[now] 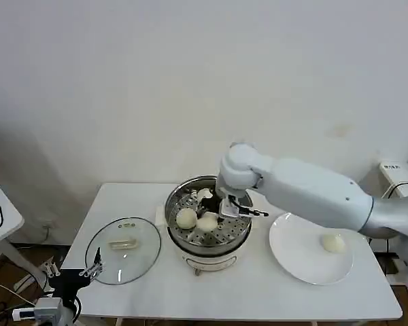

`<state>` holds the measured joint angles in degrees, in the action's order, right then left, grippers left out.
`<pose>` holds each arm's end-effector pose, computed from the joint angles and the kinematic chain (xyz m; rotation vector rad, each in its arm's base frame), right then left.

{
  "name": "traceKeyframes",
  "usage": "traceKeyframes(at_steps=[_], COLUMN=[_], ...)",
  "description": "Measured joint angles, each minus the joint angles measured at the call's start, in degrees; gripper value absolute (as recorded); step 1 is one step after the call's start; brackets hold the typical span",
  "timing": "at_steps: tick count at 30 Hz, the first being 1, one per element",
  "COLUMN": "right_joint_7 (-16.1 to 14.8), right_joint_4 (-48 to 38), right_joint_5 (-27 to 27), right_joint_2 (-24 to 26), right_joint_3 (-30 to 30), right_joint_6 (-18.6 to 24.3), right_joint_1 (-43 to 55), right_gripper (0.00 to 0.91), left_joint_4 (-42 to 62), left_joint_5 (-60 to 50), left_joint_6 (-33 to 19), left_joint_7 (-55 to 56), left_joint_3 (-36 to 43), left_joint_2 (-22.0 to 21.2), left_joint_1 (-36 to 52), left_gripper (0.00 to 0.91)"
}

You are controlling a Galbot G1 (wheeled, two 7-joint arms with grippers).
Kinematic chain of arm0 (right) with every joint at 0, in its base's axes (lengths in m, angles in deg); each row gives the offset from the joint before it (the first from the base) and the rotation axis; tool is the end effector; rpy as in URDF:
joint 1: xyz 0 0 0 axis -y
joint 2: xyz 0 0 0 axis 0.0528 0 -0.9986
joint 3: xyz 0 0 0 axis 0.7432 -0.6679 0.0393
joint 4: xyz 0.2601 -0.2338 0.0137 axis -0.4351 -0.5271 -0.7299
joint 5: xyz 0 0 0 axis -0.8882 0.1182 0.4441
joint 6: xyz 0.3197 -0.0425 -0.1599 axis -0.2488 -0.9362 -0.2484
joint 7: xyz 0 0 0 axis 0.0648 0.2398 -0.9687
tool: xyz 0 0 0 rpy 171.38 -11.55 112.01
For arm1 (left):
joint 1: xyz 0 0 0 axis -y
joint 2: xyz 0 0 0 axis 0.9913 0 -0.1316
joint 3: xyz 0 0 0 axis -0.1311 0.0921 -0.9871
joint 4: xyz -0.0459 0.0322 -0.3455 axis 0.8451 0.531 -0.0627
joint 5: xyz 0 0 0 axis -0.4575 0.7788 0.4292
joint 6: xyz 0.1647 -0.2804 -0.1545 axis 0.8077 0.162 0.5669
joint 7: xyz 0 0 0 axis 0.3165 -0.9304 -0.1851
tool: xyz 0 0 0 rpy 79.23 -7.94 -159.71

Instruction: Take steamed baozi put them in steamer then cover it.

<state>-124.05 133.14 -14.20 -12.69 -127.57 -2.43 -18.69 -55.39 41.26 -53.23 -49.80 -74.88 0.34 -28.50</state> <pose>0.4780 0.1386 -0.0862 -1.9241 0.3419 -2.2954 0.1487 0.0949 -0.2538 0.2441 -2.8391 -0.3554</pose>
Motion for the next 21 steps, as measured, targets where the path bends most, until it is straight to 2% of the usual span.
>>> traceKeyframes(at_steps=[21], right_joint_7=[-0.3], right_joint_4=[1.0], right_joint_5=[-1.8], right_joint_2=[-1.1], right_joint_3=[-1.9], right_joint_6=[-0.3], right_joint_1=[-1.6], right_gripper=[0.625], left_joint_4=[1.7], left_joint_5=[-0.1], left_joint_6=[-0.1], left_joint_7=[0.2], left_joint_3=[0.7], left_joint_2=[-0.1], left_joint_1=[0.6], left_gripper=[0.907])
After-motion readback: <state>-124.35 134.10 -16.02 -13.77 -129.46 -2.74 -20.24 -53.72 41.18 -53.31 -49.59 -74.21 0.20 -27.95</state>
